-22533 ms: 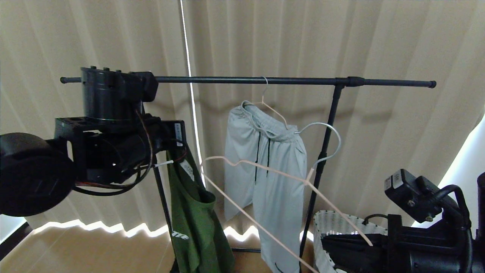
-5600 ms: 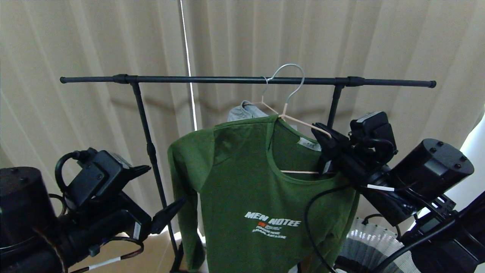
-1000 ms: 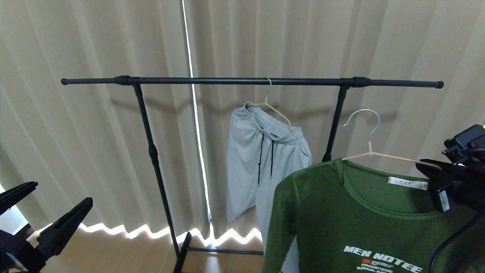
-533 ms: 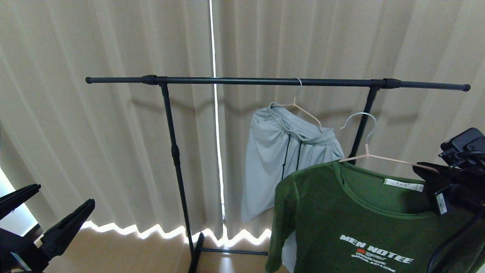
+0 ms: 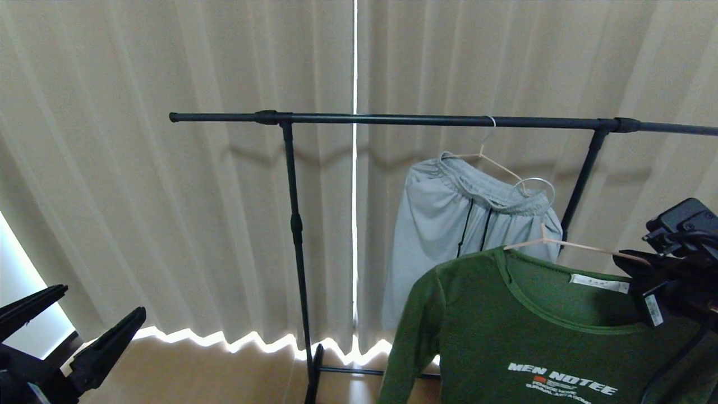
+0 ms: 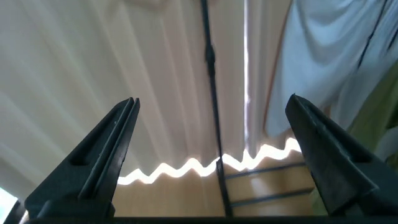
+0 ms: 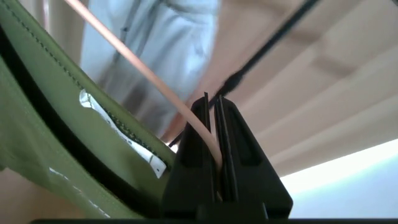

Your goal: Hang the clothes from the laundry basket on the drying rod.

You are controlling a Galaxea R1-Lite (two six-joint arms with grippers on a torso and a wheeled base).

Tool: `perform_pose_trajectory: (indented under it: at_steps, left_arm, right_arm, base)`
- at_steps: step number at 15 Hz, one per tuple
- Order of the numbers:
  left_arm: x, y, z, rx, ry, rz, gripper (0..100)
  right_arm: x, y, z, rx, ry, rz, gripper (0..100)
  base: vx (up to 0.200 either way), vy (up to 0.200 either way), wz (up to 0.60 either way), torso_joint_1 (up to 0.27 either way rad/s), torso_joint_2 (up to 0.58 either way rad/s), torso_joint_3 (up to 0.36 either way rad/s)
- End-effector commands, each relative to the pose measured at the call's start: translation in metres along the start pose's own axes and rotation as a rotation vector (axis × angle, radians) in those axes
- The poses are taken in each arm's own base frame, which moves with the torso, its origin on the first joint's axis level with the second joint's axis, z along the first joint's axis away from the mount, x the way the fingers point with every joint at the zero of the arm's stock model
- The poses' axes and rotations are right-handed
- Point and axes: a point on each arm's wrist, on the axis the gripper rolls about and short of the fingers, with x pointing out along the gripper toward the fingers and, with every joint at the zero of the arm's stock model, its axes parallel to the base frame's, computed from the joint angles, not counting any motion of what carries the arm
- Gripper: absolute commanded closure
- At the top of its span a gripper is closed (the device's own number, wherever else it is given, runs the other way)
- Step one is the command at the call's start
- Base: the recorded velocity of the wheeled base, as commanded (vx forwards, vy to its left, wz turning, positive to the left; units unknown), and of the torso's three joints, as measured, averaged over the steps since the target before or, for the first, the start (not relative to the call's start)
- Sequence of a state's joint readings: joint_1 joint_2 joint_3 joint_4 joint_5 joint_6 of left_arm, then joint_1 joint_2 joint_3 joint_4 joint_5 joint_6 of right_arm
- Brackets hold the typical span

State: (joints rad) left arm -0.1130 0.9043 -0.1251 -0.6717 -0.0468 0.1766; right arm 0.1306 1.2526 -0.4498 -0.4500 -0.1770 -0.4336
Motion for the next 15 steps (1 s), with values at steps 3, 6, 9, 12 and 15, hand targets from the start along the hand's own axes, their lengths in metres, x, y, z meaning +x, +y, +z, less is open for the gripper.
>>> perform_pose_trajectory:
  at_steps: [3,6,9,12,15]
  left_arm:
    - [0.001,0.000,-0.001,-0.004,0.009,-0.003,0]
    - [0.003,0.000,-0.001,-0.004,0.016,-0.004,0]
    - [0.003,0.000,-0.001,-0.004,0.016,-0.006,0]
    - [0.002,0.000,-0.002,-0.004,0.015,-0.004,0]
    - [0.002,0.000,-0.002,-0.002,0.015,-0.005,0]
  right_arm:
    - [0.006,-0.001,0.003,0.000,0.042,-0.063,100]
    - [0.007,-0.005,0.011,0.054,0.013,-0.076,100]
    - [0.005,-0.002,0.016,0.082,-0.008,-0.065,100]
    - [0.005,0.001,0.019,0.077,-0.020,-0.051,100]
    - [0.004,0.000,0.019,0.078,-0.023,-0.055,100]
  base:
    - [0.000,0.000,0.00,0.000,0.00,0.000]
    - [0.000,0.000,0.00,0.000,0.00,0.000]
    - [0.200,0.000,0.00,0.001,0.00,0.001]
    - [0.200,0.000,0.00,0.001,0.00,0.005]
    - [0.200,0.000,0.00,0.004,0.01,0.002]
